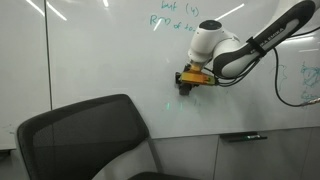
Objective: Use the duster to erase some of the writings at the bottom of the whiteboard
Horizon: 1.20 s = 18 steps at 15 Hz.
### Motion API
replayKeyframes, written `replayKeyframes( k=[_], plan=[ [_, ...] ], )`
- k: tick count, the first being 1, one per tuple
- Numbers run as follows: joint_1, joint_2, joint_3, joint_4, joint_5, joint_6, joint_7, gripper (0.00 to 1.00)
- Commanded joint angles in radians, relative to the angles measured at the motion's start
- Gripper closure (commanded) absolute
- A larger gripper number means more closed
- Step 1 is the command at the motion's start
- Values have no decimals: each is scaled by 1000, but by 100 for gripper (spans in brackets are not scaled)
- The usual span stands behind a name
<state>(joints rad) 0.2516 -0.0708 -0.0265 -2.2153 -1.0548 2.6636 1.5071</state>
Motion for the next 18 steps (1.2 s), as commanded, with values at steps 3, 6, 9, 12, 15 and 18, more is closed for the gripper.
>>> replayKeyframes(
  k=[3,6,9,12,15,18],
  plan=[
    [11,-29,40,33,-118,-38,107,67],
    [14,-39,61,33,-171,-48,148,67],
    [18,-57,83,24,-228,-64,192,67],
    [18,-69,102,21,-268,-87,228,67],
    [11,-60,103,28,-268,-99,240,67],
    [-41,-25,127,44,-244,-99,226,67]
  ],
)
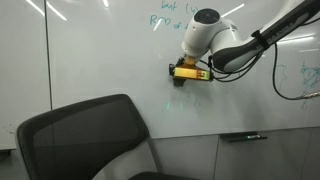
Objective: Use the duster to erase some of the writings at the bottom of the whiteboard
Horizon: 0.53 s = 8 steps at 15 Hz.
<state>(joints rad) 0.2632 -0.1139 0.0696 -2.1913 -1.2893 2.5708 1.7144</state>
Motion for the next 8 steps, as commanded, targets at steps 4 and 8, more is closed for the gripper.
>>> replayKeyframes(
  k=[4,8],
  plan=[
    [-58,81,-4,48,-4,-10,17,67],
    [-84,83,29,46,18,-21,18,67]
  ],
)
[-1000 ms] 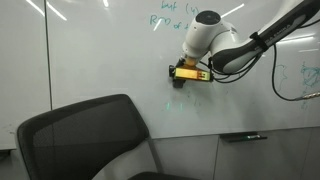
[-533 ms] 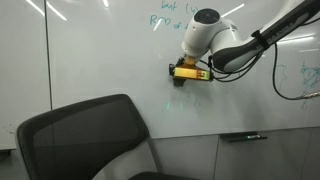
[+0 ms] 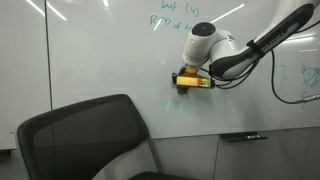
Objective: Use the duster to erase some of the writings at the bottom of the whiteboard
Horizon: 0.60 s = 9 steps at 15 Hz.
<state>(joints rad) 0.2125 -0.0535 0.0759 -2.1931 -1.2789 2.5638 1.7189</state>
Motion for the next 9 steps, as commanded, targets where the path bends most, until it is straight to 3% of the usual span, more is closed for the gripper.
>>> replayKeyframes(
  k=[1,9],
  plan=[
    [-35,13,27,44,10,-19,18,67],
    [-41,-89,50,-13,-26,-75,116,67]
  ],
)
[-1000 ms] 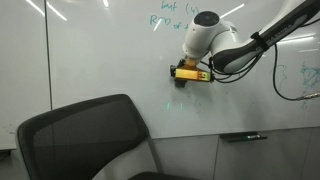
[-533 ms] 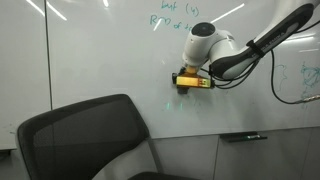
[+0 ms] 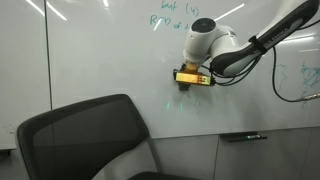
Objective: Use the duster to erase some of the writings at the bottom of the whiteboard
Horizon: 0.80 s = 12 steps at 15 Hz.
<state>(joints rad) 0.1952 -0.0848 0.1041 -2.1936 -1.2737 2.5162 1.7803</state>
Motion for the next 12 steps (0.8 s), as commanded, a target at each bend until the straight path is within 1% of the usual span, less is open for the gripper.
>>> replayKeyframes(
  k=[1,6,8,12],
  plan=[
    [-24,-72,24,-19,-38,-35,68,67],
    [-27,-126,34,-40,-61,-69,116,67],
    [-28,-110,31,-27,-52,-66,101,67],
    [-34,-25,26,27,-29,-75,69,67]
  ],
)
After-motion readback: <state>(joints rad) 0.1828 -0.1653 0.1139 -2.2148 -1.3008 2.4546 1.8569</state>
